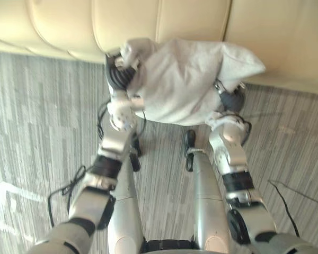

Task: Pick up cushions and gather them together orderly.

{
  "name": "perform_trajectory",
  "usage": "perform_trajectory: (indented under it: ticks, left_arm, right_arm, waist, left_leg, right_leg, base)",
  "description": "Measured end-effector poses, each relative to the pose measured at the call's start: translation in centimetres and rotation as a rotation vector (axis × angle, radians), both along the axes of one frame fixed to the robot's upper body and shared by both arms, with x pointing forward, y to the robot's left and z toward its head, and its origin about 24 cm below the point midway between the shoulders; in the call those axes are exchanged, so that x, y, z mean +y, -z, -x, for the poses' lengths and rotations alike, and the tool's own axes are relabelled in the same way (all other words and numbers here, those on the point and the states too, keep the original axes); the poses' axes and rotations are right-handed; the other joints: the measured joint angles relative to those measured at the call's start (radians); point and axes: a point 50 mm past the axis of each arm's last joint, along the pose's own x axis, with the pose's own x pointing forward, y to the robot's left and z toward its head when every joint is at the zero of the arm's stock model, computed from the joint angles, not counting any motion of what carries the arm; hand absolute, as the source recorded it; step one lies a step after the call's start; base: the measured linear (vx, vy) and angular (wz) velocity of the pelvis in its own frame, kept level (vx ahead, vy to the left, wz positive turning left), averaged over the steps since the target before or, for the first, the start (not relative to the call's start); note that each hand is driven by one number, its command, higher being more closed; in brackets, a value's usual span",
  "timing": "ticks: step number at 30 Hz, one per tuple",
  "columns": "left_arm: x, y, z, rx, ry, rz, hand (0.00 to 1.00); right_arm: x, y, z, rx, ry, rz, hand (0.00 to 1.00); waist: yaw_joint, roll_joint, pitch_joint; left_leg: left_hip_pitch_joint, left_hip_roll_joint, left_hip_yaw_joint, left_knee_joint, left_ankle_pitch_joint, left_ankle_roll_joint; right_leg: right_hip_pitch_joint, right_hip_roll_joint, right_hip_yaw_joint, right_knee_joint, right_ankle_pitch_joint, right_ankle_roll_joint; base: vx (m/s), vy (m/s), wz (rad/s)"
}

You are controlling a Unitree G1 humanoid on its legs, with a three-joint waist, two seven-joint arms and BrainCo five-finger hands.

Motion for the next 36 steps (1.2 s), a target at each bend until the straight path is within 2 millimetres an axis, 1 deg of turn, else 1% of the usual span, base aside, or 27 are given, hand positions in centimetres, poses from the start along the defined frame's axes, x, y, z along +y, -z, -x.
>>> perform_trajectory:
  ticks: [1, 3, 5, 6, 9, 11, 12, 14, 16, 17, 18, 19, 21, 22, 23, 24, 26, 27, 28, 29, 30, 31, 32, 33, 34, 35, 36]
  left_arm:
    - [-0.2, 0.4, 0.4, 0.008, 0.009, 0.004, 1.00]
    - [-0.5, 2.8, 2.4, 0.061, 0.039, 0.035, 1.00]
    - [-0.5, 4.0, 3.5, 0.089, 0.051, 0.056, 1.00]
    - [-0.3, 4.9, 4.4, 0.119, 0.060, 0.076, 1.00]
    - [0.3, 6.7, 6.0, 0.175, 0.061, 0.085, 1.00]
    - [0.5, 7.4, 6.7, 0.197, 0.062, 0.090, 1.00]
    - [0.6, 8.2, 7.3, 0.224, 0.068, 0.091, 1.00]
    - [0.7, 8.9, 7.9, 0.250, 0.081, 0.084, 1.00]
    - [0.9, 9.6, 8.2, 0.278, 0.088, 0.075, 1.00]
    - [1.1, 10.1, 8.3, 0.298, 0.091, 0.070, 1.00]
    - [1.1, 11.0, 8.2, 0.340, 0.094, 0.056, 1.00]
    - [1.1, 11.2, 8.3, 0.349, 0.093, 0.054, 1.00]
    - [1.3, 11.6, 8.3, 0.369, 0.092, 0.046, 1.00]
    - [1.6, 11.8, 8.4, 0.373, 0.089, 0.032, 1.00]
    - [1.7, 11.8, 8.4, 0.374, 0.087, 0.029, 1.00]
    - [2.0, 11.8, 8.4, 0.372, 0.082, 0.020, 1.00]
    - [2.0, 11.8, 8.4, 0.374, 0.081, 0.016, 1.00]
    - [2.1, 11.9, 8.4, 0.381, 0.080, 0.013, 1.00]
    - [2.1, 11.9, 8.4, 0.382, 0.080, 0.011, 1.00]
    - [1.9, 12.2, 8.5, 0.397, 0.080, 0.023, 1.00]
    - [1.9, 12.4, 8.7, 0.405, 0.077, 0.025, 1.00]
    - [1.9, 12.5, 8.7, 0.408, 0.077, 0.025, 1.00]
    - [1.9, 12.6, 8.8, 0.413, 0.086, 0.025, 1.00]
    - [1.8, 12.7, 8.8, 0.417, 0.091, 0.025, 1.00]
    - [1.6, 13.0, 8.9, 0.433, 0.094, 0.043, 1.00]
    - [1.5, 13.2, 9.0, 0.442, 0.095, 0.050, 1.00]
    - [1.3, 13.3, 9.2, 0.449, 0.109, 0.068, 1.00]
  right_arm:
    - [-0.1, 0.4, 0.5, 0.005, 0.006, 0.008, 1.00]
    - [-0.4, 2.1, 2.9, 0.037, 0.018, 0.038, 1.00]
    - [-0.4, 3.1, 4.4, 0.065, 0.020, 0.067, 1.00]
    - [-0.4, 3.9, 5.6, 0.090, 0.012, 0.078, 1.00]
    - [-0.2, 5.8, 8.0, 0.170, -0.020, 0.120, 1.00]
    - [-0.1, 6.6, 9.0, 0.204, -0.034, 0.142, 1.00]
    - [-0.2, 7.2, 9.5, 0.233, -0.042, 0.158, 1.00]
    - [-0.3, 7.8, 9.9, 0.260, -0.049, 0.162, 1.00]
    - [-0.3, 8.3, 10.0, 0.282, -0.058, 0.182, 1.00]
    - [-0.3, 8.8, 9.9, 0.303, -0.064, 0.193, 1.00]
    - [-0.3, 10.1, 9.9, 0.359, -0.068, 0.209, 1.00]
    - [-0.3, 10.4, 10.0, 0.373, -0.070, 0.211, 1.00]
    - [-0.4, 11.5, 9.9, 0.423, -0.077, 0.216, 1.00]
    - [-0.3, 12.1, 9.4, 0.447, -0.091, 0.224, 1.00]
    - [-0.1, 12.2, 9.3, 0.454, -0.097, 0.225, 1.00]
    - [0.2, 12.5, 8.9, 0.463, -0.115, 0.235, 1.00]
    - [0.1, 12.6, 8.4, 0.473, -0.122, 0.249, 1.00]
    - [-0.1, 12.9, 8.4, 0.488, -0.127, 0.263, 1.00]
    - [-0.1, 12.9, 8.4, 0.488, -0.128, 0.264, 1.00]
    - [-0.3, 12.8, 8.4, 0.488, -0.130, 0.281, 1.00]
    - [-0.4, 12.6, 8.3, 0.479, -0.132, 0.289, 1.00]
    - [-0.4, 12.5, 8.3, 0.476, -0.132, 0.290, 1.00]
    - [-0.4, 12.5, 8.4, 0.476, -0.131, 0.289, 1.00]
    - [-0.5, 12.5, 8.4, 0.476, -0.130, 0.289, 1.00]
    - [-0.6, 12.3, 8.9, 0.473, -0.126, 0.285, 1.00]
    - [-0.6, 12.1, 9.2, 0.465, -0.122, 0.281, 1.00]
    - [-0.7, 11.4, 9.5, 0.435, -0.107, 0.274, 1.00]
  waist:
    - [0.000, 0.000, -0.009]
    - [-0.003, 0.000, -0.075]
    - [-0.002, -0.001, -0.102]
    - [-0.003, 0.001, -0.122]
    - [-0.002, 0.000, -0.172]
    - [-0.001, -0.001, -0.187]
    - [-0.001, -0.003, -0.213]
    - [-0.003, -0.007, -0.227]
    - [-0.004, -0.008, -0.229]
    - [-0.009, -0.010, -0.230]
    - [-0.018, -0.011, -0.231]
    - [-0.019, -0.012, -0.231]
    - [-0.022, -0.015, -0.233]
    - [-0.020, -0.015, -0.237]
    - [-0.020, -0.017, -0.243]
    - [-0.022, -0.019, -0.260]
    - [-0.030, -0.011, -0.257]
    - [-0.044, -0.019, -0.269]
    - [-0.047, -0.021, -0.271]
    - [-0.049, 0.008, -0.286]
    - [-0.041, 0.029, -0.309]
    - [-0.044, 0.038, -0.315]
    - [-0.051, 0.045, -0.317]
    - [-0.052, 0.046, -0.316]
    - [-0.046, 0.046, -0.312]
    - [-0.037, 0.043, -0.310]
    - [-0.019, 0.042, -0.311]
  left_leg:
    - [0.018, -0.002, 0.001, -0.009, 0.000, 0.000]
    - [0.104, -0.003, 0.010, -0.040, 0.001, -0.001]
    - [0.177, -0.002, 0.020, -0.066, 0.000, -0.005]
    - [0.229, -0.003, 0.024, -0.082, -0.002, -0.004]
    - [0.336, -0.001, 0.032, -0.129, -0.013, -0.008]
    - [0.393, 0.001, 0.042, -0.148, -0.026, -0.015]
    - [0.418, 0.001, 0.055, -0.154, -0.038, -0.014]
    - [0.454, -0.003, 0.070, -0.161, -0.052, -0.015]
    - [0.489, -0.006, 0.086, -0.163, -0.079, -0.017]
    - [0.510, -0.007, 0.097, -0.161, -0.099, -0.009]
    - [0.558, -0.009, 0.117, -0.158, -0.118, -0.008]
    - [0.570, -0.009, 0.122, -0.158, -0.123, -0.008]
    - [0.621, -0.012, 0.146, -0.167, -0.149, -0.010]
    - [0.655, -0.019, 0.159, -0.197, -0.155, -0.004]
    - [0.659, -0.020, 0.168, -0.207, -0.153, -0.001]
    - [0.670, -0.020, 0.189, -0.233, -0.148, 0.008]
    - [0.711, -0.020, 0.196, -0.275, -0.142, 0.007]
    - [0.758, -0.023, 0.205, -0.311, -0.131, -0.017]
    - [0.765, -0.025, 0.205, -0.310, -0.131, -0.025]
    - [0.779, -0.002, 0.184, -0.311, -0.136, -0.035]
    - [0.791, 0.023, 0.147, -0.320, -0.130, -0.045]
    - [0.788, 0.034, 0.132, -0.302, -0.130, -0.046]
    - [0.735, 0.064, 0.093, -0.154, -0.121, -0.038]
    - [0.709, 0.076, 0.076, -0.082, -0.107, -0.030]
    - [0.617, 0.105, 0.031, 0.136, -0.010, 0.016]
    - [0.574, 0.114, 0.010, 0.236, -0.004, 0.015]
    - [0.497, 0.105, -0.014, 0.327, -0.046, 0.003]
  right_leg:
    - [0.018, 0.000, 0.000, -0.009, 0.000, 0.000]
    - [0.107, 0.002, -0.001, -0.059, 0.013, 0.000]
    - [0.179, 0.005, -0.001, -0.093, 0.015, 0.001]
    - [0.232, 0.007, 0.001, -0.121, 0.017, 0.004]
    - [0.344, 0.015, 0.005, -0.194, 0.025, 0.009]
    - [0.397, 0.019, 0.011, -0.224, 0.026, 0.010]
    - [0.416, 0.021, 0.024, -0.235, 0.026, 0.011]
    - [0.435, 0.022, 0.048, -0.240, 0.027, 0.013]
    - [0.443, 0.025, 0.064, -0.220, 0.038, 0.032]
    - [0.441, 0.025, 0.065, -0.195, 0.041, 0.037]
    - [0.440, 0.022, 0.061, -0.139, 0.050, 0.051]
    - [0.440, 0.020, 0.056, -0.126, 0.053, 0.051]
    - [0.440, -0.002, -0.020, -0.103, 0.069, 0.027]
    - [0.441, -0.025, -0.128, -0.140, 0.092, -0.013]
    - [0.442, -0.031, -0.159, -0.158, 0.098, -0.022]
    - [0.442, -0.047, -0.233, -0.207, 0.103, -0.046]
    - [0.434, -0.048, -0.270, -0.193, 0.099, -0.063]
    - [0.454, -0.030, -0.275, -0.297, 0.121, -0.065]
    - [0.460, -0.026, -0.274, -0.308, 0.155, -0.078]
    - [0.480, 0.008, -0.274, -0.313, 0.164, -0.099]
    - [0.483, 0.037, -0.267, -0.317, 0.151, -0.116]
    - [0.490, 0.050, -0.267, -0.322, 0.145, -0.119]
    - [0.528, 0.076, -0.273, -0.346, 0.129, -0.127]
    - [0.542, 0.083, -0.273, -0.353, 0.128, -0.129]
    - [0.600, 0.094, -0.272, -0.374, 0.117, -0.144]
    - [0.632, 0.093, -0.269, -0.386, 0.112, -0.149]
    - [0.677, 0.087, -0.264, -0.410, 0.106, -0.157]
  base:
    - [0.07, 0.014, -0.03]
    - [0.15, 0.026, -0.09]
    - [0.21, 0.021, -0.12]
    - [0.24, 0.019, -0.15]
    - [0.18, 0.026, -0.15]
    - [0.13, 0.035, -0.19]
    - [0.10, 0.044, -0.27]
    - [0.08, 0.067, -0.38]
    - [0.05, 0.066, -0.49]
    - [0.01, 0.065, -0.54]
    - [0.01, 0.082, -0.48]
    - [0.02, 0.092, -0.54]
    - [0.02, 0.068, -0.67]
    - [0.02, 0.038, -0.78]
    - [0.04, 0.036, -1.01]
    - [0.07, 0.003, -0.68]
    - [0.17, -0.044, -0.52]
    - [0.19, -0.068, -0.21]
    - [0.30, -0.093, -0.20]
    - [0.28, -0.102, -0.43]
    - [0.35, -0.134, -0.51]
    - [0.39, -0.166, -0.42]
    - [0.31, -0.125, -0.12]
    - [0.36, -0.124, -0.11]
    - [0.24, -0.055, -0.08]
    - [0.33, -0.032, -0.14]
    - [0.25, 0.003, -0.12]
